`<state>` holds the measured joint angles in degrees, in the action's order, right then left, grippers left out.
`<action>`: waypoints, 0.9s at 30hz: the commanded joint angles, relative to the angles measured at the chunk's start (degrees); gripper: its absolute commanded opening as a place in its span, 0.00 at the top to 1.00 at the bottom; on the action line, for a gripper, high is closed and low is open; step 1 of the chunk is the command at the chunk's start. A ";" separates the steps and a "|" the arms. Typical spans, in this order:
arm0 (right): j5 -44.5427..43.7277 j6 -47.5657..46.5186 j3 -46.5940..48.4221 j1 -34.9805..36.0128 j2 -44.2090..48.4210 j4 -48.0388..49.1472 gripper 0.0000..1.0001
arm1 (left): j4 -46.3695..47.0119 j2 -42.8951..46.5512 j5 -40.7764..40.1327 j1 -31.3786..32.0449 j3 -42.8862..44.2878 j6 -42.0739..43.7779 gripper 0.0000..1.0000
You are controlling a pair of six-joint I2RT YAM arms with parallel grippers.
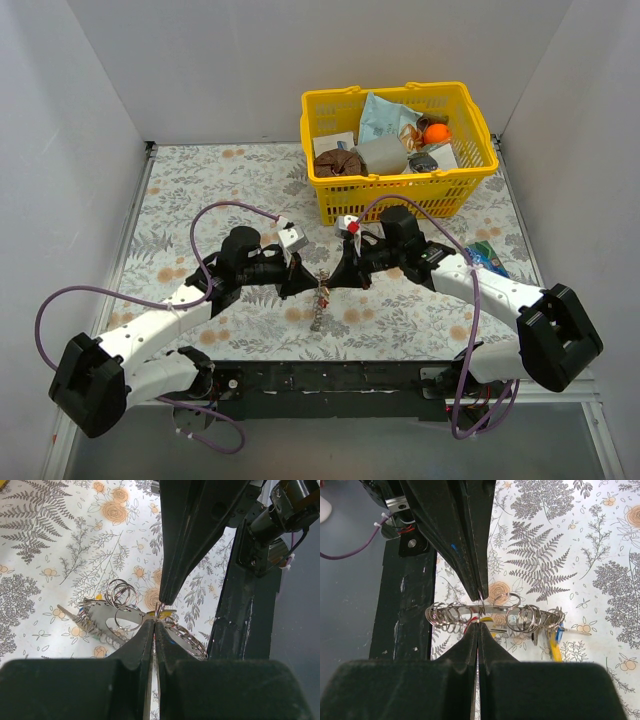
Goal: Put the keys on the keyring
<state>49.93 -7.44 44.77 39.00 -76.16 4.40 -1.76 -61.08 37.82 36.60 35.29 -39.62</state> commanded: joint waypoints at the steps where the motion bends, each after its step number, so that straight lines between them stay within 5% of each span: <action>1: 1.13 0.59 -0.65 -0.24 -0.04 2.36 0.99 | 1.49 2.63 0.41 0.40 -0.22 0.50 1.00; 6: -0.53 0.67 -0.48 -0.24 1.27 2.36 0.97 | 1.49 2.81 0.41 0.40 -0.22 0.50 1.00; 12: -1.77 1.03 -0.21 -0.24 3.30 2.80 0.78 | 1.49 2.81 0.41 0.31 -0.22 0.59 1.00; 15: -1.59 1.02 -0.56 -0.24 3.47 3.06 0.98 | 1.49 2.81 0.41 0.40 -0.22 0.59 1.00; 18: -1.85 1.11 -0.74 -0.24 3.65 3.16 0.99 | 1.49 2.98 0.15 0.40 -0.22 0.59 1.00; 27: -10.99 2.61 -2.94 -0.24 4.09 0.88 0.70 | -0.79 4.56 -3.63 0.31 -0.04 1.03 1.00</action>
<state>44.03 -5.76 42.83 39.00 -73.43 5.82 -2.13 -59.31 36.14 36.62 35.18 -39.55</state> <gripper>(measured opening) 0.266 0.019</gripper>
